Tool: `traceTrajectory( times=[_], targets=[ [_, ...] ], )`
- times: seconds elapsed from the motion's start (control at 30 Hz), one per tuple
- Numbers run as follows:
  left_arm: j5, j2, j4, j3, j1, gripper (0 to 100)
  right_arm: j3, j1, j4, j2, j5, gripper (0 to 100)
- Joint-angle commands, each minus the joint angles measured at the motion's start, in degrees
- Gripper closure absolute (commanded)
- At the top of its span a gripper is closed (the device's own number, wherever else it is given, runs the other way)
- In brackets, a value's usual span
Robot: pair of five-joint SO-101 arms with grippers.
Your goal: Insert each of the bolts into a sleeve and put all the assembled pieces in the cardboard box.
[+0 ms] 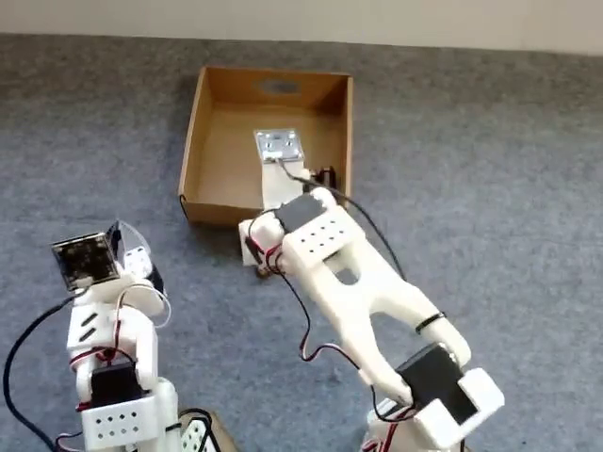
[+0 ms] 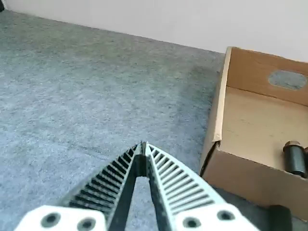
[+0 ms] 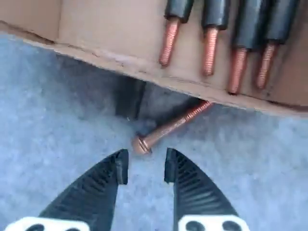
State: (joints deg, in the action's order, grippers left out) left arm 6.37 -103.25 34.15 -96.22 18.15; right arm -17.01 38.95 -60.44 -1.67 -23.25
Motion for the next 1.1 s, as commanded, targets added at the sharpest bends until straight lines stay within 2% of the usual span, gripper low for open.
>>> traceTrajectory(
  times=[0.0, 0.43, 0.83, 0.9, 0.97, 1.07],
  targets=[
    [1.1, -0.5, -1.2, -0.9, 0.9, 99, 2.0, 1.0, 2.8, 3.5, -0.6, 87.5],
    [1.1, -0.4, -1.1, -0.9, 0.8, 99, 19.9, 1.9, 2.3, 21.6, -0.7, 87.5],
    [1.1, -0.4, -1.1, -0.9, 0.8, 99, 26.2, 2.2, 2.2, 33.9, -4.0, 87.6],
    [1.1, -0.4, -1.1, -0.9, 0.8, 99, 25.9, 2.2, 0.7, 34.0, -3.9, 91.3],
    [1.1, -0.4, -1.1, -0.9, 0.8, 99, 26.1, 1.8, -1.1, 33.8, -3.9, 99.8],
    [1.1, -0.4, -1.1, -0.9, 0.8, 99, 25.7, 1.7, -3.8, 31.5, -3.8, 99.5]
  ],
)
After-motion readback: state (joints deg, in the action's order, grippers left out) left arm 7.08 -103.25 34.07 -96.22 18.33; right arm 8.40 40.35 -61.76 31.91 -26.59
